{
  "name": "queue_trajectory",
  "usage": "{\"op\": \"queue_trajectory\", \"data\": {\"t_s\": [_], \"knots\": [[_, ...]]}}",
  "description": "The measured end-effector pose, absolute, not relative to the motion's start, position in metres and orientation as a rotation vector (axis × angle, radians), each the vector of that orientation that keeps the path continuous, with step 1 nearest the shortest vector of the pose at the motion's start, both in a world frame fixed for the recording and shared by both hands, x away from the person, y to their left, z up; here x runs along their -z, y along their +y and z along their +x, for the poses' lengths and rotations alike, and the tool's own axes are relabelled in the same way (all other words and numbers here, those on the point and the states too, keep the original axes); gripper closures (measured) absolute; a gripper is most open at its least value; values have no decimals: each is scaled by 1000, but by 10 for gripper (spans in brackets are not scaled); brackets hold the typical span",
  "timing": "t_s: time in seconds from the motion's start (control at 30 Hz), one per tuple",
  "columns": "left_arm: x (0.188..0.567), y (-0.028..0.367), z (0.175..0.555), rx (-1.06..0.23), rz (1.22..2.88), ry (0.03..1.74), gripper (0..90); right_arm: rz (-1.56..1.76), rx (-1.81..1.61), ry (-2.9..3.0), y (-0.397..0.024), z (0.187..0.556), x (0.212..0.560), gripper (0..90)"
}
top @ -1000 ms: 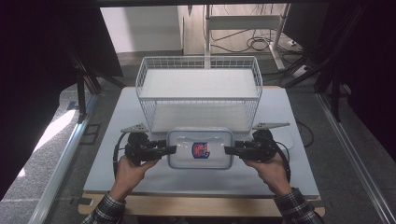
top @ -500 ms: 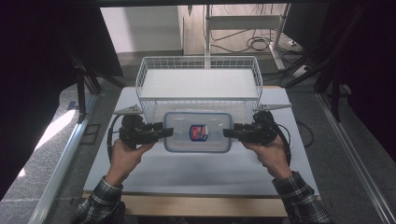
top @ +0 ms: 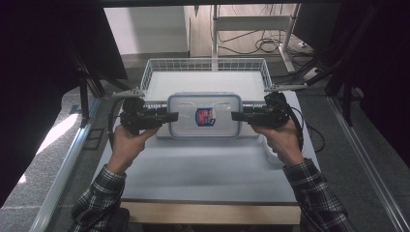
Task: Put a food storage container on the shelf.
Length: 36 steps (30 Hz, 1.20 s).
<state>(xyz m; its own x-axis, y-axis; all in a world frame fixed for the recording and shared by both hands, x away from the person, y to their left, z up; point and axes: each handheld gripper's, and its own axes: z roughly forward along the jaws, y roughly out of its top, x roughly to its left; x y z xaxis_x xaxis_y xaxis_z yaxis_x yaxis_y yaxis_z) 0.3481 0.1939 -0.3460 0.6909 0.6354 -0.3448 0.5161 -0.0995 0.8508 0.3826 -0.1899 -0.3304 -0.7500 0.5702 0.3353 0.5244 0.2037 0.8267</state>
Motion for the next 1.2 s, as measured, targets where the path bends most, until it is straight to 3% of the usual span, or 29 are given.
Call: {"op": "queue_trajectory", "data": {"t_s": [0.57, 1.2], "knots": [[312, 200, 388, -145, 1730, 922, 516, 1105, -1658, 2350, -184, 421, 296, 499], [309, 201, 431, -105, 1696, 953, 512, 1175, -1670, 2301, -182, 460, 286, 494]]}}
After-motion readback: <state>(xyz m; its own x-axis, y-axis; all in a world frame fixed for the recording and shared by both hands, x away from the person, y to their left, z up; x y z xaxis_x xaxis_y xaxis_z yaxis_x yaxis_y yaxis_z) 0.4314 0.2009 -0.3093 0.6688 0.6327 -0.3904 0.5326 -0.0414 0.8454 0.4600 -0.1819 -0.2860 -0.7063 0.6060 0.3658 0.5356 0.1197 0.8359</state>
